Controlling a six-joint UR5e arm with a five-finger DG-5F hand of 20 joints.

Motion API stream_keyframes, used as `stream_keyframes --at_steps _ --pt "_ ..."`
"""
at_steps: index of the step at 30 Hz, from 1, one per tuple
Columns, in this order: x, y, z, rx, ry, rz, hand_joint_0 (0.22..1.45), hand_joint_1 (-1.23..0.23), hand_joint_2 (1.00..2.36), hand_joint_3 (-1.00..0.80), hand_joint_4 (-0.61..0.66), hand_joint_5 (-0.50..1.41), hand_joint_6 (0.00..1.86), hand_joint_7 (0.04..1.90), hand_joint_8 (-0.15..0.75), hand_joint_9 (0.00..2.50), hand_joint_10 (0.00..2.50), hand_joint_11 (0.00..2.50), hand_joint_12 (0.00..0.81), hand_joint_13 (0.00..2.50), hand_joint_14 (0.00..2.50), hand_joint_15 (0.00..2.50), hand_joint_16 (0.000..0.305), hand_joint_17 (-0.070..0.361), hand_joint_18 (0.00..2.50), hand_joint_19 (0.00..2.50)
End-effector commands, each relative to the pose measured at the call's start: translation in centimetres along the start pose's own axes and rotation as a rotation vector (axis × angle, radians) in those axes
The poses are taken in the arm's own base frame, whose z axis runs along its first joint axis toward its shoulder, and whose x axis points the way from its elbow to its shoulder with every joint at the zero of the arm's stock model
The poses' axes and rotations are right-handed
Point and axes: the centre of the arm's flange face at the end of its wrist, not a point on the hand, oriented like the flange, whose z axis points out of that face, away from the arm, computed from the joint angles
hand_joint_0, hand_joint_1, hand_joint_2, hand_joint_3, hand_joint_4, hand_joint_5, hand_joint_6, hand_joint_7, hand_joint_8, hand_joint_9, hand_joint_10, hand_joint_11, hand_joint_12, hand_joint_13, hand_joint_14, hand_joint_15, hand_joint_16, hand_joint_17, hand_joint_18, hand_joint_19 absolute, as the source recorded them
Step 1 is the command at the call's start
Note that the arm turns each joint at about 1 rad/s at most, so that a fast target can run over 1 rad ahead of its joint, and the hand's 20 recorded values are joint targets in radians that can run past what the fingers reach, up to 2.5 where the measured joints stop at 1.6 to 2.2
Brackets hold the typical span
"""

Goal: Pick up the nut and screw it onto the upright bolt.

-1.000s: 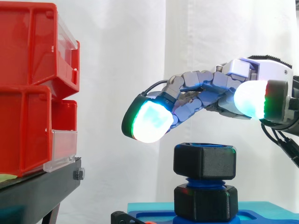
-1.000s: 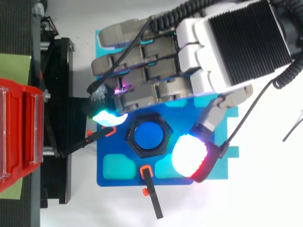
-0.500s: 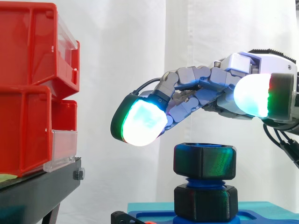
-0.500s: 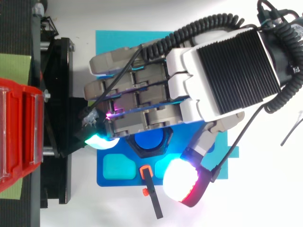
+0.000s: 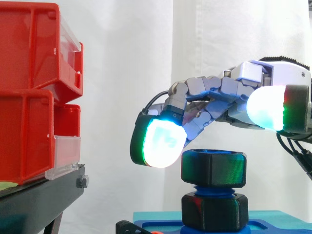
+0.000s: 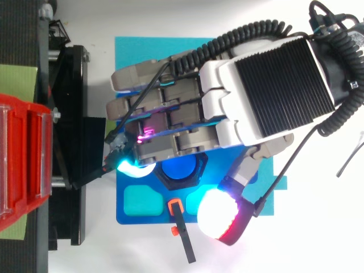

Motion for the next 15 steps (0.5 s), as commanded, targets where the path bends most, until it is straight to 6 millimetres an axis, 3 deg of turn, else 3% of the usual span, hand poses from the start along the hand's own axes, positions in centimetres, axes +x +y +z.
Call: stream_keyframes --at_steps 1,5,15 --pt "0.1 -0.4 -0.5 0.009 0.018 0.008 0.50 -0.09 1.00 -0.50 0.20 -0.06 0.50 1.33 0.251 0.76 0.00 0.00 0.239 0.59 0.00 0.00 0.024 0.055 0.28 0.00" --pt "0.2 -0.7 -0.9 0.017 0.030 0.011 0.50 -0.09 1.00 -0.50 0.16 -0.05 0.50 1.49 0.255 0.78 0.00 0.00 0.233 0.62 0.00 0.00 0.024 0.053 0.30 0.00" --pt "-0.2 -2.2 -2.0 0.039 0.032 0.007 0.50 -0.10 1.00 -0.50 0.14 -0.05 0.62 1.36 0.266 0.84 0.00 0.00 0.223 0.64 0.00 0.00 0.023 0.051 0.35 0.00"
